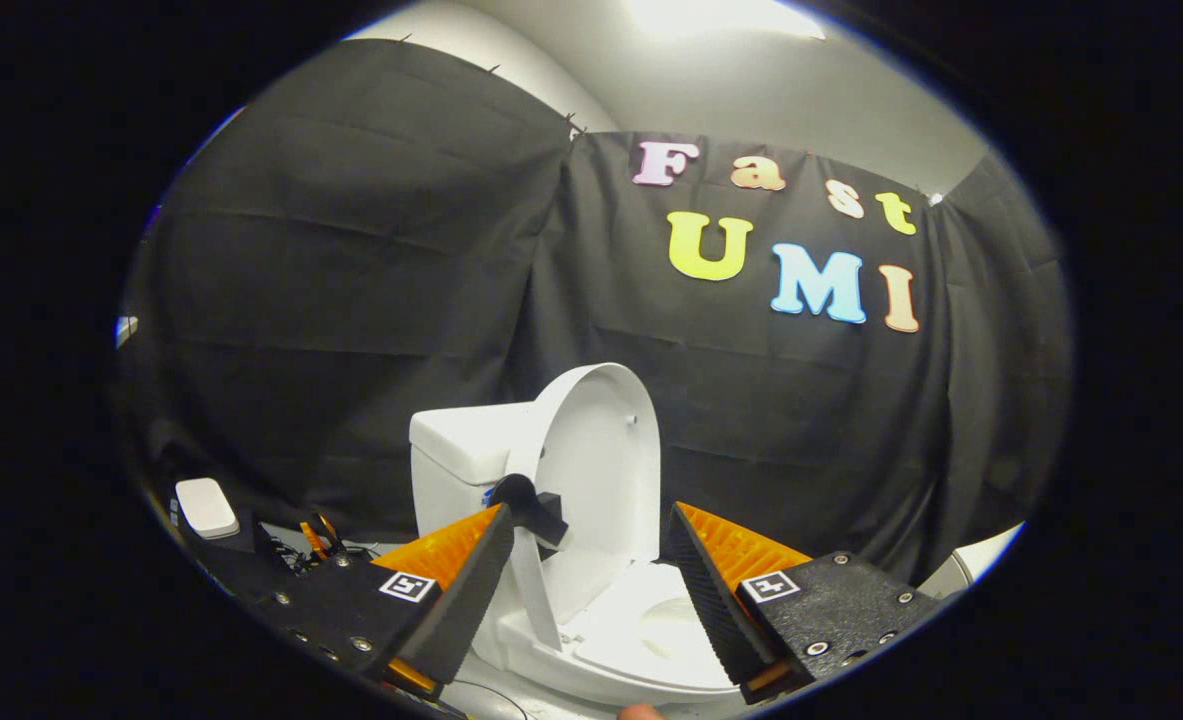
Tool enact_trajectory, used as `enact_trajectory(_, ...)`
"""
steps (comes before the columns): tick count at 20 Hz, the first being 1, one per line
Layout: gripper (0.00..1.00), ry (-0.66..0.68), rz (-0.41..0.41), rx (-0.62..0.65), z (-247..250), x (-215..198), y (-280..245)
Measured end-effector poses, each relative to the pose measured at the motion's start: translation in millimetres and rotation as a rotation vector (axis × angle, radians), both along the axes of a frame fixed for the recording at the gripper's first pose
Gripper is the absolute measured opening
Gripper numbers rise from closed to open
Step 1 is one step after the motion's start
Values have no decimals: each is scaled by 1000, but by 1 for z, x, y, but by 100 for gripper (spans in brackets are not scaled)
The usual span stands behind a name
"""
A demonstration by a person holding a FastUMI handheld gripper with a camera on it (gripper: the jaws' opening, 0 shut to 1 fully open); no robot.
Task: Open the toilet lid.
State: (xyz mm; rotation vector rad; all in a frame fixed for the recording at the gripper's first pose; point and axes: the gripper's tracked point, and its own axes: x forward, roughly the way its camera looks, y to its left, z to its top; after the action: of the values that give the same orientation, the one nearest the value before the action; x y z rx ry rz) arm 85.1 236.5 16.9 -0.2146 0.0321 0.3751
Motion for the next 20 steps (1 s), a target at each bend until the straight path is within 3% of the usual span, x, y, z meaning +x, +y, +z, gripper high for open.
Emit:
enact_trajectory(11, 95, -90, -170, 66, 34, -27, -132)
enact_trajectory(20, 95, -71, -320, 112, 27, -44, -216)
